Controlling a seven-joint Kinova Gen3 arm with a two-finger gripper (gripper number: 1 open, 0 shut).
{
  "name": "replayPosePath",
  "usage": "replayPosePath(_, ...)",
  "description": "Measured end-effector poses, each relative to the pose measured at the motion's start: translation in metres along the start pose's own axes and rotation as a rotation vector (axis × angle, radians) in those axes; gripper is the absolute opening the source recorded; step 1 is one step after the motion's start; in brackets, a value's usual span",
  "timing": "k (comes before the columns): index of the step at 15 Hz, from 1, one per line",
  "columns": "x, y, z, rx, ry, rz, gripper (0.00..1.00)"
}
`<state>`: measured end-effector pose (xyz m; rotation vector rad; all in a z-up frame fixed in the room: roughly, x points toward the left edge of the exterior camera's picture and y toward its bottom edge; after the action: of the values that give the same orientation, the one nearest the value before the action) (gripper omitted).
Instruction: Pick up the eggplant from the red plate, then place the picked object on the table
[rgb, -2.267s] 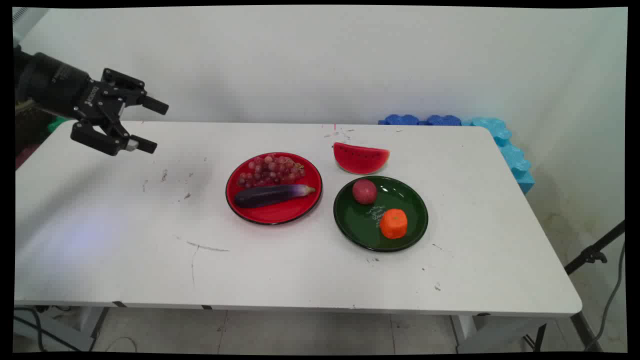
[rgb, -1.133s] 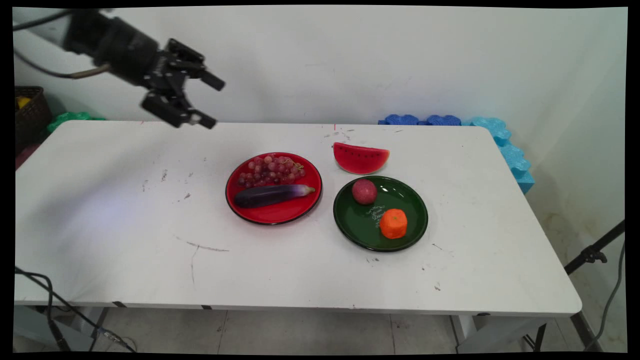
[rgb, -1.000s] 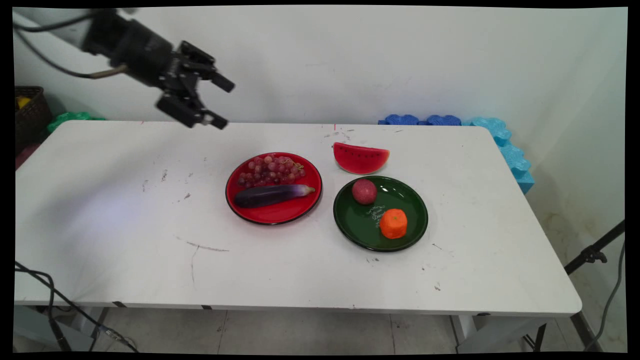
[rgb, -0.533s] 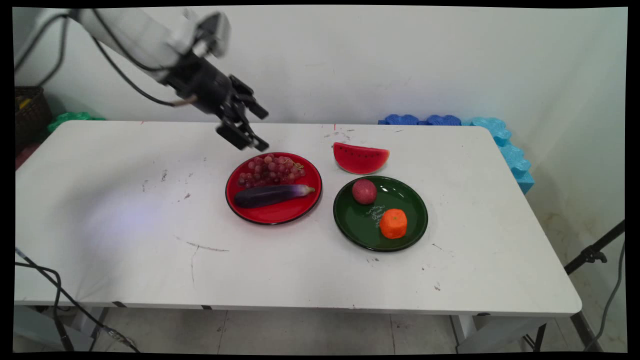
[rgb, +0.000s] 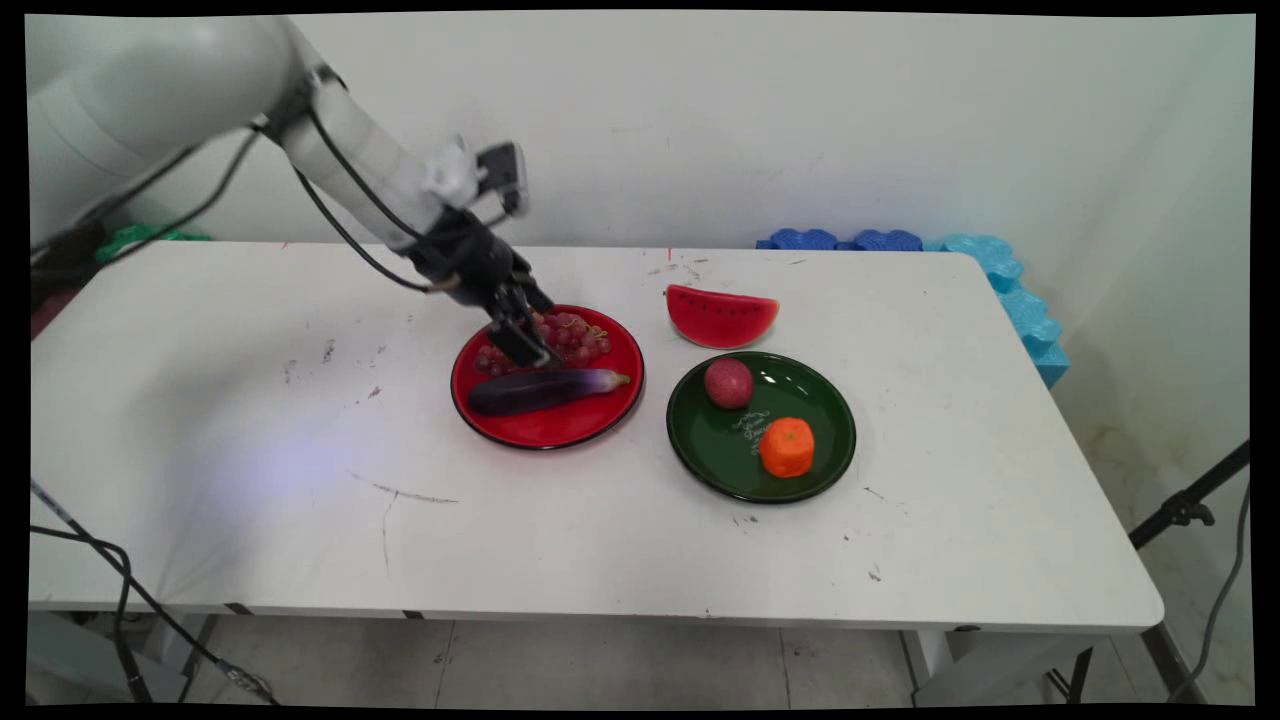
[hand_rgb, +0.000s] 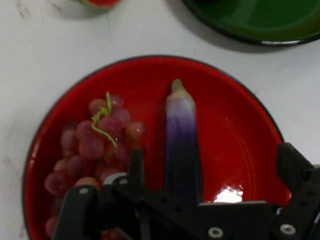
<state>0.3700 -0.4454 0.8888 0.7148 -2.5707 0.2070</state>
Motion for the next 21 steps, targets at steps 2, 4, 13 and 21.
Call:
replayPosePath(2, -0.003, -0.001, 0.024, 0.0, -0.027, -0.023, 1.0)
replayPosePath(4, -0.006, -0.004, 0.044, 0.003, -0.051, -0.042, 1.0)
replayPosePath(13, -0.019, -0.002, 0.092, -0.026, -0.124, -0.09, 1.0)
replayPosePath(21, -0.013, 0.012, 0.089, -0.053, -0.108, -0.076, 0.0)
